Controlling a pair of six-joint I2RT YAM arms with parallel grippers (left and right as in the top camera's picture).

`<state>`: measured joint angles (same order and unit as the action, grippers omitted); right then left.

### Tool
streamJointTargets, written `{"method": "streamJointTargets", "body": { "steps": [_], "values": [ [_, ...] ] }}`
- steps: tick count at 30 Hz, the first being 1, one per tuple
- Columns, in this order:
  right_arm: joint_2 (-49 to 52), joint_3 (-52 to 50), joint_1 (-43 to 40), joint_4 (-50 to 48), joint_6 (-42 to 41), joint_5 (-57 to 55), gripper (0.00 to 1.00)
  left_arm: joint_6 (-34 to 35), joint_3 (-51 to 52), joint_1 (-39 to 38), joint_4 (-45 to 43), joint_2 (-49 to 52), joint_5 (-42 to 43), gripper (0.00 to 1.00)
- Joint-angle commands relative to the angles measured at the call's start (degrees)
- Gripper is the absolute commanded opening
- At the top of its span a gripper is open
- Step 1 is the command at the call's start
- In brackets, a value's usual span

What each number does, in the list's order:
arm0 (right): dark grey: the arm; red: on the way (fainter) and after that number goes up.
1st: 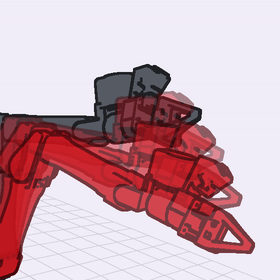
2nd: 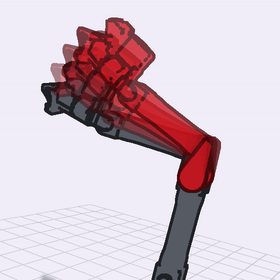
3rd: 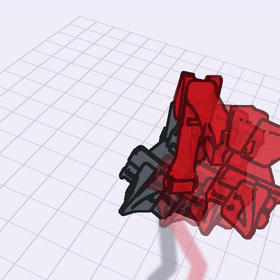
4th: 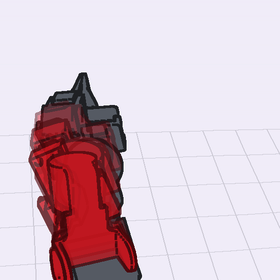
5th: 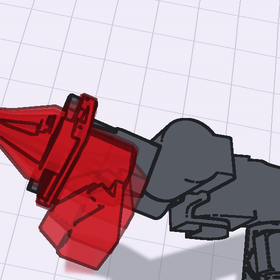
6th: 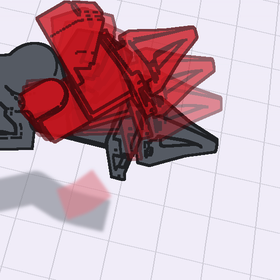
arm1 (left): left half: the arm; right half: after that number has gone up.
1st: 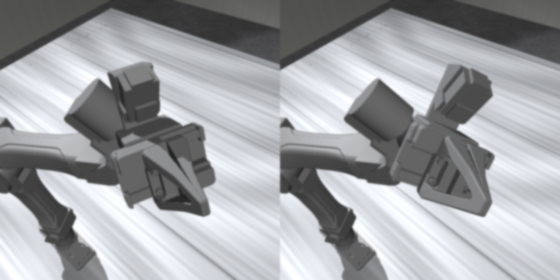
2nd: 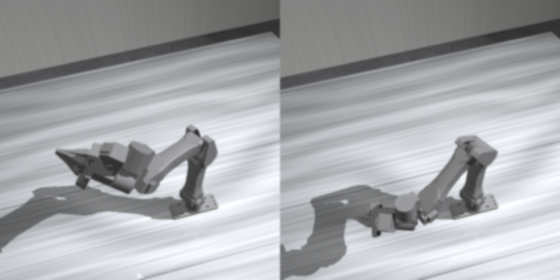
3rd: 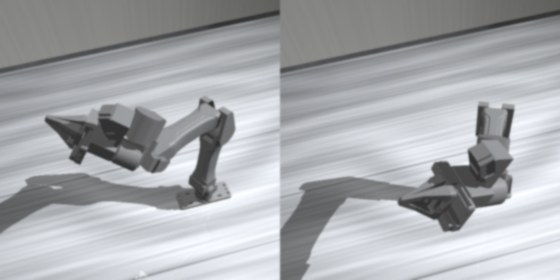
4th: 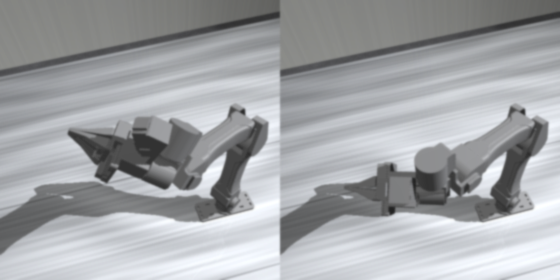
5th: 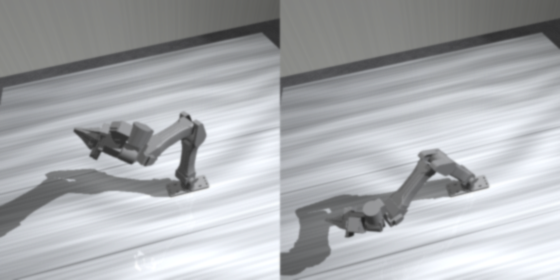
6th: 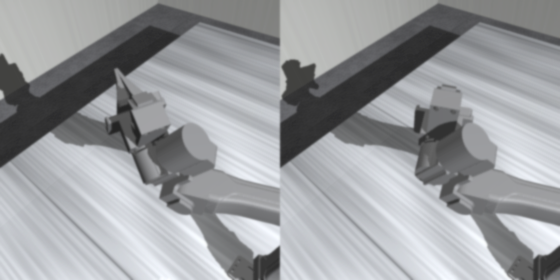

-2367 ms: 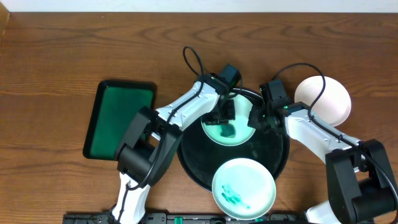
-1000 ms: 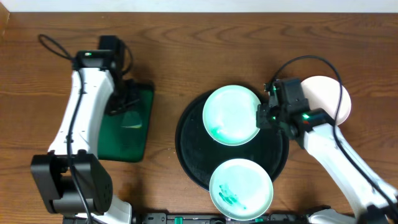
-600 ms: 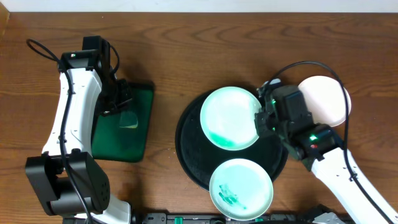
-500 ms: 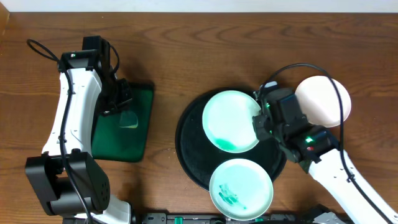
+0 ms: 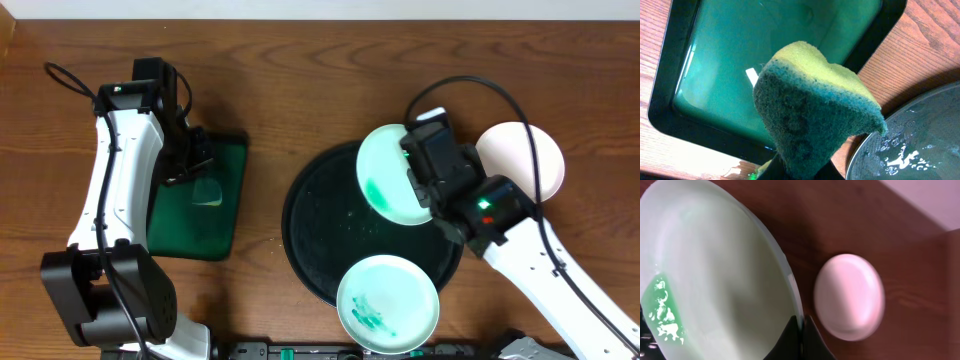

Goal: Clean dirty plates on tray and stack at the side
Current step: 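Lift the scrubbed plate off the tray with the right gripper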

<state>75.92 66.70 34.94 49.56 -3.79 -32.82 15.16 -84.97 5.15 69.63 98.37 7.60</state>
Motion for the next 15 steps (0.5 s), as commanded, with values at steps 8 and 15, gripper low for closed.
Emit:
{"method": "streamJointTargets", "body": {
  "steps": [8, 15],
  "values": [
    [6.16, 2.03, 12.11, 5.11, 4.28, -22.12, 0.01, -0.52, 0.42, 0.09, 0.20, 0.57, 0.39, 0.07],
    [12.15, 2.05, 18.71, 6.40, 6.75, -34.12, 0.01, -0.55, 0.42, 0.09, 0.20, 0.57, 0.39, 0.07]
  ]
}}
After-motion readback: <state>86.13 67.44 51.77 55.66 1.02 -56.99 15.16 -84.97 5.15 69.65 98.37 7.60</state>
